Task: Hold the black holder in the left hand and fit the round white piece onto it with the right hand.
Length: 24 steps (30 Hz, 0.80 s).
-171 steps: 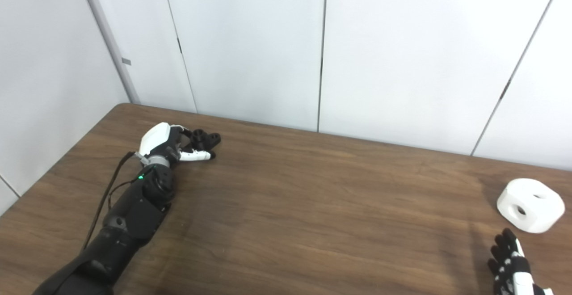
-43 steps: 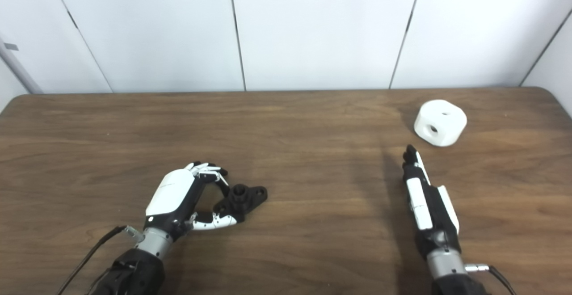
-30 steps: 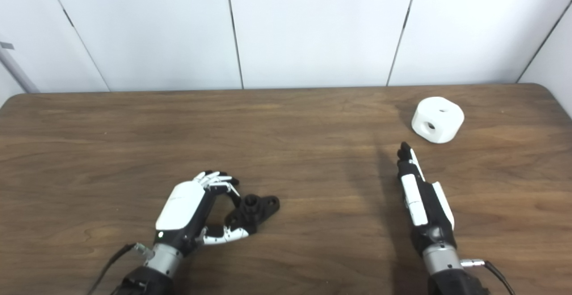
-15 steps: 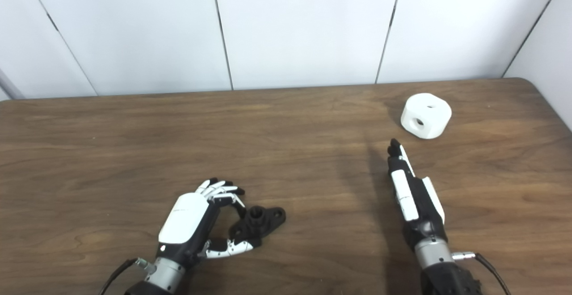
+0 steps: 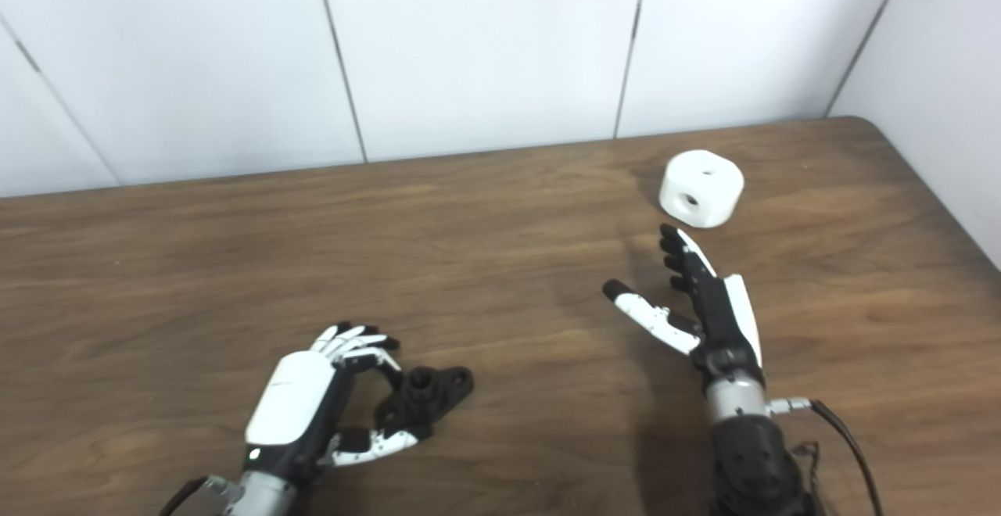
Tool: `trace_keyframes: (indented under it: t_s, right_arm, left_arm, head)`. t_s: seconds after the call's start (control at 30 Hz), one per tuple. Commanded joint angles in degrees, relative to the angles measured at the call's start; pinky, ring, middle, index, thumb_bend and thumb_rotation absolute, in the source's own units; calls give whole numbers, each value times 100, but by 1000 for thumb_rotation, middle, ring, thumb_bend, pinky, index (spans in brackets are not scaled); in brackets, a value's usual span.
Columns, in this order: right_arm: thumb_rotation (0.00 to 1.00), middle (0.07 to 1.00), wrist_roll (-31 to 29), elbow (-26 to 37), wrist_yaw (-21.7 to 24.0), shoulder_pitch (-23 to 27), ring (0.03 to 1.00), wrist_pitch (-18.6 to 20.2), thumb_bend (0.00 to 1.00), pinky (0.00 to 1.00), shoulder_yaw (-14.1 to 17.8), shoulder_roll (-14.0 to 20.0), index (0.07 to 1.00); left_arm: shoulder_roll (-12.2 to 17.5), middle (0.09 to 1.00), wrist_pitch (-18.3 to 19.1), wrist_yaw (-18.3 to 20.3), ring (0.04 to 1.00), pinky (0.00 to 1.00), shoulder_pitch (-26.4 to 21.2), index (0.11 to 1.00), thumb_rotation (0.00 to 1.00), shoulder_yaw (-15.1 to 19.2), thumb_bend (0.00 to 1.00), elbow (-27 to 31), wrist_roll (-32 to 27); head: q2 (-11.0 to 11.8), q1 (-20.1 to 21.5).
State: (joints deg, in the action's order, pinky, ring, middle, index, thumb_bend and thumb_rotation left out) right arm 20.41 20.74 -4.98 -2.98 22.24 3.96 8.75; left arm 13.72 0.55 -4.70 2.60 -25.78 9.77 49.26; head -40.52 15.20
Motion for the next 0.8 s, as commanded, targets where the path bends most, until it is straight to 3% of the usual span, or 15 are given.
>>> trace_keyframes:
  t_s: [0.0, 0.07, 0.33, 0.77]
  right_arm:
    - [376, 862, 209, 166, -95, 294, 875, -63, 786, 876, 90, 187, 835]
    - [348, 868, 354, 153, -67, 420, 887, -12, 805, 909, 118, 315, 815]
    - [331, 899, 1162, 149, 25, 904, 907, 281, 818, 867, 63, 832, 796]
    - [278, 955, 1661, -282, 304, 1609, 982, 457, 823, 913, 276, 1143, 794]
  left_arm:
    - [110, 757, -143, 84, 851, 932, 105, 485, 45, -28, 521, -135, 75]
    - [125, 752, -187, 72, 843, 921, 103, 485, 45, 2, 521, -163, 79]
    - [178, 739, -337, 97, 823, 897, 130, 485, 44, 155, 521, -221, 42]
    - [235, 735, -416, 286, 809, 869, 129, 485, 43, 286, 520, -177, -2]
  head:
    - [39, 64]
    - [81, 158]
    - [271, 608]
    - [407, 973]
